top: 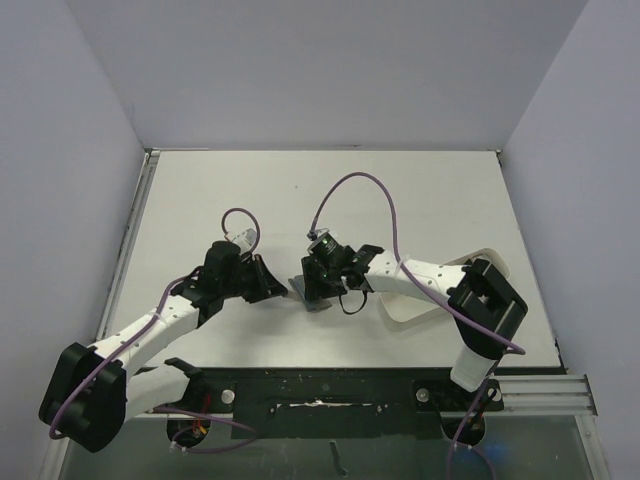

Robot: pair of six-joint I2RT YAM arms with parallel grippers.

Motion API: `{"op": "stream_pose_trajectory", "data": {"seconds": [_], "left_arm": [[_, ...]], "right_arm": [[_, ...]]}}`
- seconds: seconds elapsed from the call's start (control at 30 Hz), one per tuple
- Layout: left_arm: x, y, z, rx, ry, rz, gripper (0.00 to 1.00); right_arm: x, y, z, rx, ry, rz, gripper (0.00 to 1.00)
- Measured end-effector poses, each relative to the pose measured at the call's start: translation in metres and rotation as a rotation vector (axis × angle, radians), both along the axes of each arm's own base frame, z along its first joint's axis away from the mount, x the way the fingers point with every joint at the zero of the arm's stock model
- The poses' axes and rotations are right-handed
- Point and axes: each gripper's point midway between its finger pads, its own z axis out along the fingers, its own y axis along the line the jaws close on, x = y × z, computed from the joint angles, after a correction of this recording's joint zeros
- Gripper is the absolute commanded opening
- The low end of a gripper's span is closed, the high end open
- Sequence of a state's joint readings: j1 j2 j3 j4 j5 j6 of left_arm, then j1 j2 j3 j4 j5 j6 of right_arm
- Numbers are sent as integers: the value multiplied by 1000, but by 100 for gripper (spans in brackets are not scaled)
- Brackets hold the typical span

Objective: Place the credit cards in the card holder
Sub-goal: Open the card holder at the center of the board.

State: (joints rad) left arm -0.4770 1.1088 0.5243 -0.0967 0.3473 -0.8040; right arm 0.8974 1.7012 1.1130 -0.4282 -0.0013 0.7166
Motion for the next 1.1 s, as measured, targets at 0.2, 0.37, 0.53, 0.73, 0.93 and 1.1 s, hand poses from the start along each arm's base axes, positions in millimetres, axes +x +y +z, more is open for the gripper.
{"op": "stream_pose_trajectory", "data": {"seconds": [0.2,0.37,0.53,0.73,0.93,1.1], "left_arm": [[-3,5,-7,35,19,7,0],[-6,12,-16,80,36,12,0],[-7,17,-18,108,43,15,0],[-8,20,-20,119,49,18,0],[-7,22,-22,124,56,28,7],[-3,27,-20,106,67,55,21]], "right_arm": [[2,-5,0,-25,-17,-14,27],[4,-8,8,-31,-44,-26,22],[11,-15,15,-61,-77,-50,21],[14,-28,13,-121,-89,-72,26],[17,-36,12,-144,-88,-75,0],[15,-36,10,-112,-85,-75,0]]}}
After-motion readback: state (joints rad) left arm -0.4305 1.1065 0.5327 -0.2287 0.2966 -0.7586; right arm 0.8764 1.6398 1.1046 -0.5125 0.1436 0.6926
